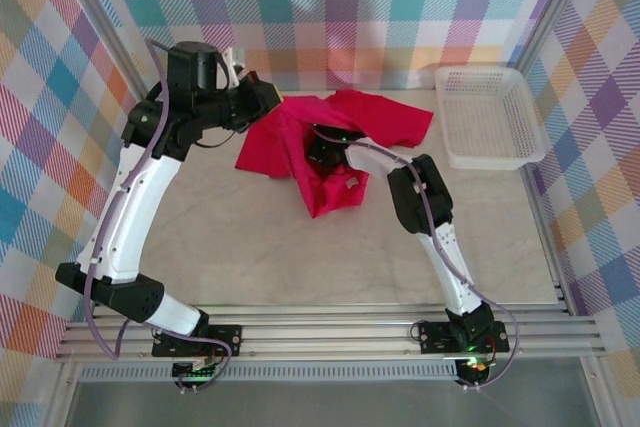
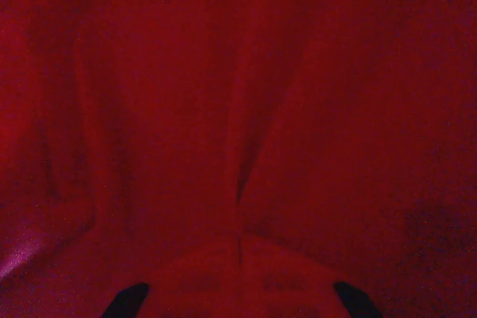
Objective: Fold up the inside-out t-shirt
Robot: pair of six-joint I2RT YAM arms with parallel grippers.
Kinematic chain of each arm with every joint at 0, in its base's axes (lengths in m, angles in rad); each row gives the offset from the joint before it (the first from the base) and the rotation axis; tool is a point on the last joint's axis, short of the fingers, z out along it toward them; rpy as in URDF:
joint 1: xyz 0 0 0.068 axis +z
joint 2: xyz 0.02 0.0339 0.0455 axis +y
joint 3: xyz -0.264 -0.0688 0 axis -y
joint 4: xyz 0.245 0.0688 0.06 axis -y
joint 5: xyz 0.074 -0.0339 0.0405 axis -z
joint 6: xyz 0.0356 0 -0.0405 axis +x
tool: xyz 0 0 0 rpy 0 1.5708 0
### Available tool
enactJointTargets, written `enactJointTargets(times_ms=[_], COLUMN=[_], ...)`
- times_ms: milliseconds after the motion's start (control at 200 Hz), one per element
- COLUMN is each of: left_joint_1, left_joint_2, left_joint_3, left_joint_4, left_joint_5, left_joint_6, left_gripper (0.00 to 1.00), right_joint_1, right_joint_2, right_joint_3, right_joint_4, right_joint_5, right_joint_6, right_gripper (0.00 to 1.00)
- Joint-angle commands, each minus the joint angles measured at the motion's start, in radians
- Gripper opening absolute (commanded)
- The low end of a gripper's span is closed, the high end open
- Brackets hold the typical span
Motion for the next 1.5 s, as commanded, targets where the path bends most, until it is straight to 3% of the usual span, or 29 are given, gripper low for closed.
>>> enactJointTargets(times_ms=[0, 175, 330, 530, 675, 895, 1080, 1265, 1395, 1500], left_joint_1=[0.046, 0.109, 0.136, 0.211, 0.266, 0.366, 0.455, 0.428, 0.344, 0.278], left_joint_2=[0.035, 0.158, 0.282, 0.459, 0.531, 0.581, 0.466, 0.301, 0.200, 0.179], left_joint_3=[-0.047, -0.066, -0.060, -0.062, -0.116, -0.314, -0.490, -0.551, -0.611, -0.622], left_joint_4=[0.037, 0.068, 0.074, 0.059, 0.069, 0.095, 0.184, 0.216, 0.247, 0.235], left_joint_5=[0.015, 0.022, -0.011, -0.007, -0.038, -0.109, -0.110, -0.114, -0.130, -0.141], left_joint_6=[0.024, 0.033, 0.056, 0.072, 0.084, 0.101, 0.058, 0.044, 0.043, 0.053], left_gripper=[0.00, 0.00, 0.00, 0.00, 0.00, 0.00, 0.00, 0.00, 0.00, 0.00], right_joint_1=[0.009, 0.008, 0.007, -0.002, -0.009, -0.117, -0.295, -0.308, -0.307, -0.294], right_joint_2=[-0.180, -0.506, -0.712, -0.870, -0.920, -1.080, -1.205, -1.254, -1.236, -1.175], right_joint_3=[-0.117, -0.381, -0.504, -0.492, -0.478, -0.386, -0.387, -0.709, -0.980, -1.049], right_joint_4=[-0.028, 0.022, 0.024, -0.020, -0.068, -0.135, -0.199, -0.119, 0.059, 0.102], right_joint_5=[-0.134, -0.278, -0.411, -0.652, -0.743, -0.680, -0.592, -0.529, -0.576, -0.563], right_joint_6=[-0.134, -0.284, -0.339, -0.327, -0.301, -0.322, -0.362, -0.346, -0.258, -0.238], right_gripper=[0.00, 0.00, 0.00, 0.00, 0.00, 0.00, 0.00, 0.00, 0.00, 0.00])
